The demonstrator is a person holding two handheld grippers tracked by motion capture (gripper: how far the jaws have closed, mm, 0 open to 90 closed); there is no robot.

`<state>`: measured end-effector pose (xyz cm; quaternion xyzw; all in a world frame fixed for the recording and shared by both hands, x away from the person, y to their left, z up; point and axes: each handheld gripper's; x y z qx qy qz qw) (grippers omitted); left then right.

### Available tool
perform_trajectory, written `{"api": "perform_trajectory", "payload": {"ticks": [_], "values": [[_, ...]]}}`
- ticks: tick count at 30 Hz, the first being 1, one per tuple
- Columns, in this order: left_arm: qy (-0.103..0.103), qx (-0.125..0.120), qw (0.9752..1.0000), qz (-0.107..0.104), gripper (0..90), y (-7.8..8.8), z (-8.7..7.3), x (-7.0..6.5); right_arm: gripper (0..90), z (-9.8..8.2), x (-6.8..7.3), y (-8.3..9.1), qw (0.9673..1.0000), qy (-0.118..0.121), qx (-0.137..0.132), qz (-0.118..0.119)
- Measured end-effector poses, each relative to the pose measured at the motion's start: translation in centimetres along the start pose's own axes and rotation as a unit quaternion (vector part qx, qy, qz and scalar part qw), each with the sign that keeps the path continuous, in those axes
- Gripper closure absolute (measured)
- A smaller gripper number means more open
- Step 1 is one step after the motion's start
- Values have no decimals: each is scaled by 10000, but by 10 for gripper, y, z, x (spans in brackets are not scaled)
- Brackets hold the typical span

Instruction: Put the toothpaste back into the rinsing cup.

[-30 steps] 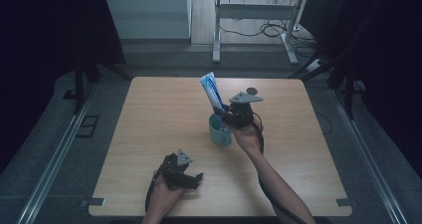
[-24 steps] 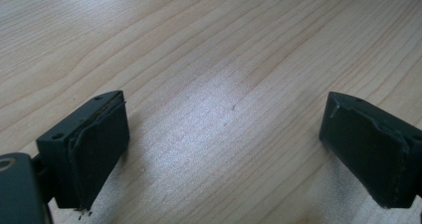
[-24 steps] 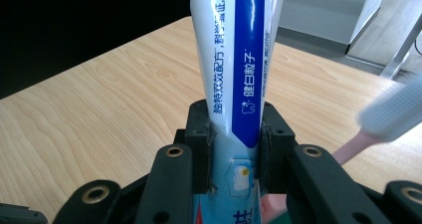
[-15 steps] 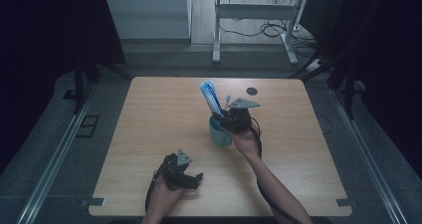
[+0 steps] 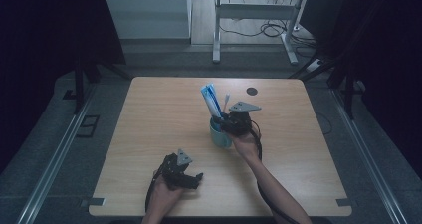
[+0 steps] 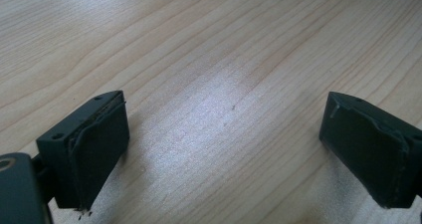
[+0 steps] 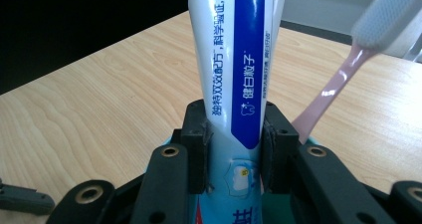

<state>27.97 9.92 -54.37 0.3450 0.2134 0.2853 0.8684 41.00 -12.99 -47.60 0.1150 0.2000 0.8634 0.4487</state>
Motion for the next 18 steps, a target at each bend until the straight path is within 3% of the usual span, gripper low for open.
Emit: {"api": "perform_trajectory", "payload": {"ticks": [12, 18], "values": [[-5, 0, 10000, -4, 56, 0, 0, 0, 646, -8, -1, 1, 9996, 49, 277, 84], [-6, 0, 10000, -4, 56, 0, 0, 0, 645, -8, -2, 3, 9996, 14, 272, 86]]}}
Point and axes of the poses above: each handheld gripper's, and its own axes: y roughly backward along the jaws, z roughly out of its top, x roughly to its left, and after that the axes turned 12 degrees about -z, right-handed
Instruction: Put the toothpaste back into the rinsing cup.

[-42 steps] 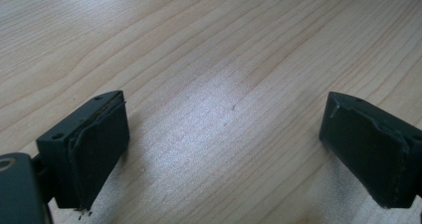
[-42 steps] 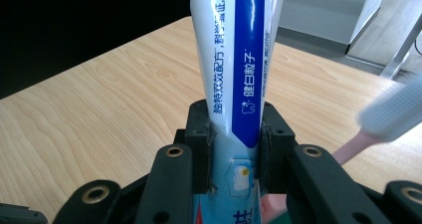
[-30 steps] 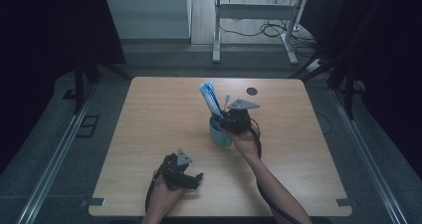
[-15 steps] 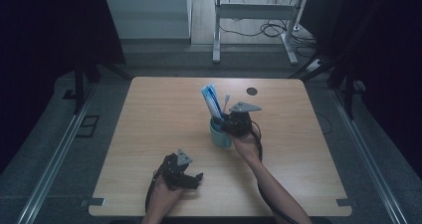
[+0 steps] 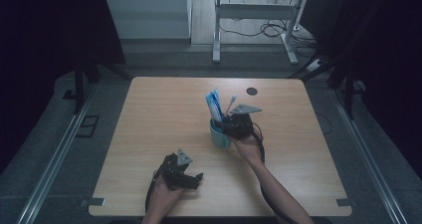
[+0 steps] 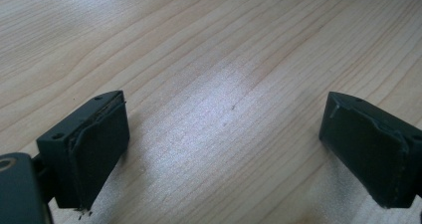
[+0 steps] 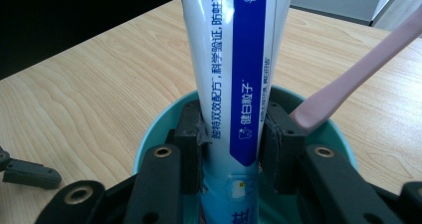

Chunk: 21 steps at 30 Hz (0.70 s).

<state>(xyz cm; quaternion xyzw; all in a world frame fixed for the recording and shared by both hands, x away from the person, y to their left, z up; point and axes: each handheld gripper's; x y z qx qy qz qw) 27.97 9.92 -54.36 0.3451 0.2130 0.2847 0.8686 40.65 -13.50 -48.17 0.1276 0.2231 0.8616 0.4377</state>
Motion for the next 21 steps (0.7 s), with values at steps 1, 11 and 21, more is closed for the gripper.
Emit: {"api": "perform_trajectory", "payload": {"ticks": [1, 11, 21], "values": [[1, 1, 10000, 0, 57, 0, 0, 0, 643, 0, 0, 0, 10000, 10, 13, 1], [-1, 4, 10000, 1, 57, 0, 0, 0, 577, 4, -1, 4, 10000, -49, -32, 70], [-2, 15, 10000, -1, 57, 0, 0, 0, 425, 13, 0, 12, 9999, 134, 16, 67]]}}
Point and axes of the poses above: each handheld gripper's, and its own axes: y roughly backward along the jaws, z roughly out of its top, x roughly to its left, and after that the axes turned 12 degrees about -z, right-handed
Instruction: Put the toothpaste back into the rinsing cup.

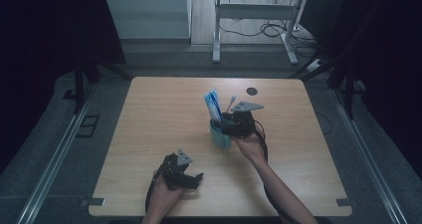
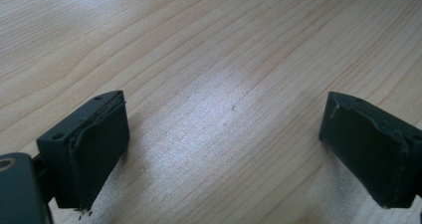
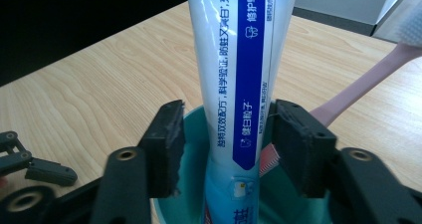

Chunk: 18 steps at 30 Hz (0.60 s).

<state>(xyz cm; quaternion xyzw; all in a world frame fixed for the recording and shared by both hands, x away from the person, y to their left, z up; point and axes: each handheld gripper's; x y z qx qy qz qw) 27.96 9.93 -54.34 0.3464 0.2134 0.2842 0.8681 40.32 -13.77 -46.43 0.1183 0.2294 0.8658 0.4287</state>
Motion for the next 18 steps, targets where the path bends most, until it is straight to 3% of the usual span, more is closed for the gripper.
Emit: {"api": "perform_trajectory", "payload": {"ticks": [4, 13, 18], "values": [[0, 0, 10000, 0, 57, 0, 0, 0, 337, 2, 2, 0, 9999, 79, 101, 48], [0, -2, 10000, 1, 57, 0, 0, 0, 189, 6, 5, 8, 9996, 227, 43, 177], [1, -1, 10000, 0, 57, 0, 0, 0, 145, 7, 7, 10, 9991, 378, 112, 175]]}}
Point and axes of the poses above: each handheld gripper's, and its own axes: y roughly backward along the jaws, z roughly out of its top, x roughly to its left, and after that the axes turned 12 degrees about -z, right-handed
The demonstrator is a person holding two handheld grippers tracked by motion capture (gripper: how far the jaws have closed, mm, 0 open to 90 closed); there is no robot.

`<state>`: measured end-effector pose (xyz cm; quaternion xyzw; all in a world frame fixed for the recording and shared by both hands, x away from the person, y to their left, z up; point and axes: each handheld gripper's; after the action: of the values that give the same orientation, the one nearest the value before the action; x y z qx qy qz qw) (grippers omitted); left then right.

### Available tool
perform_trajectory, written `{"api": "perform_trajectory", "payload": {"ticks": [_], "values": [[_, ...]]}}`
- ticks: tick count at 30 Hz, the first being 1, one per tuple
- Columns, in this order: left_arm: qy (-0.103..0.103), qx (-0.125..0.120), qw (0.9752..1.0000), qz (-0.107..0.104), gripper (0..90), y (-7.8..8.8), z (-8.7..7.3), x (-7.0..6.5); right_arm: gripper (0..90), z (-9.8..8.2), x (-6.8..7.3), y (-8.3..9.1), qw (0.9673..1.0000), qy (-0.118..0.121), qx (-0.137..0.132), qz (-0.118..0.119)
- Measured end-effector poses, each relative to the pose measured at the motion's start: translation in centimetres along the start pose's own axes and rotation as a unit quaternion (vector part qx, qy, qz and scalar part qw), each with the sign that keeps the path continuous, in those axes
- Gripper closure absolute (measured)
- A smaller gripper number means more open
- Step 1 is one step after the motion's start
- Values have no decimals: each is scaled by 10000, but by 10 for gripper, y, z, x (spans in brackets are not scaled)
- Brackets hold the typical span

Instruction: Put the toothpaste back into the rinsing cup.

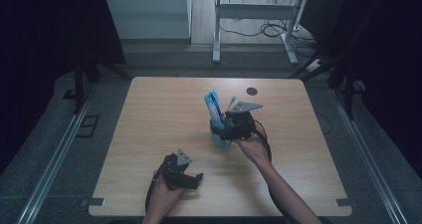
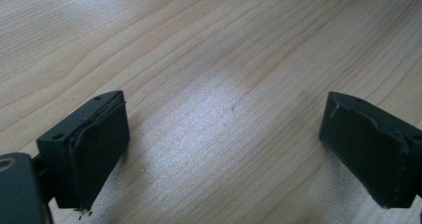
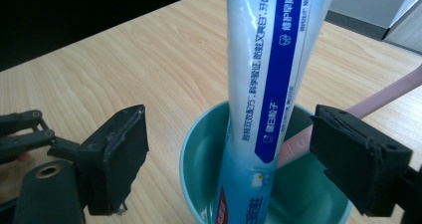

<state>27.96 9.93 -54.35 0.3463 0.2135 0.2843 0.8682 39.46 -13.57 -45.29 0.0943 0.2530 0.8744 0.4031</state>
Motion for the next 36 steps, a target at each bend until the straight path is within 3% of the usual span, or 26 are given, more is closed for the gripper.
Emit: {"api": "perform_trajectory", "payload": {"ticks": [10, 36], "values": [[-14, 7, 10000, 8, 57, 0, 0, 0, 119, -2, 3, 11, 9998, 183, 28, -23], [-11, -1, 10000, 9, 57, 0, 0, 0, 105, -13, -11, 37, 9998, 142, -4, -103]]}}
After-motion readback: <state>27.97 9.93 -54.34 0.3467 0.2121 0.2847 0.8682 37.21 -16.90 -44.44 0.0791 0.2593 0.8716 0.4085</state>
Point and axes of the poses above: each handheld gripper's, and its own axes: y roughly backward along the jaws, z roughly out of its top, x roughly to its left, and after that the axes turned 12 degrees about -z, right-handed
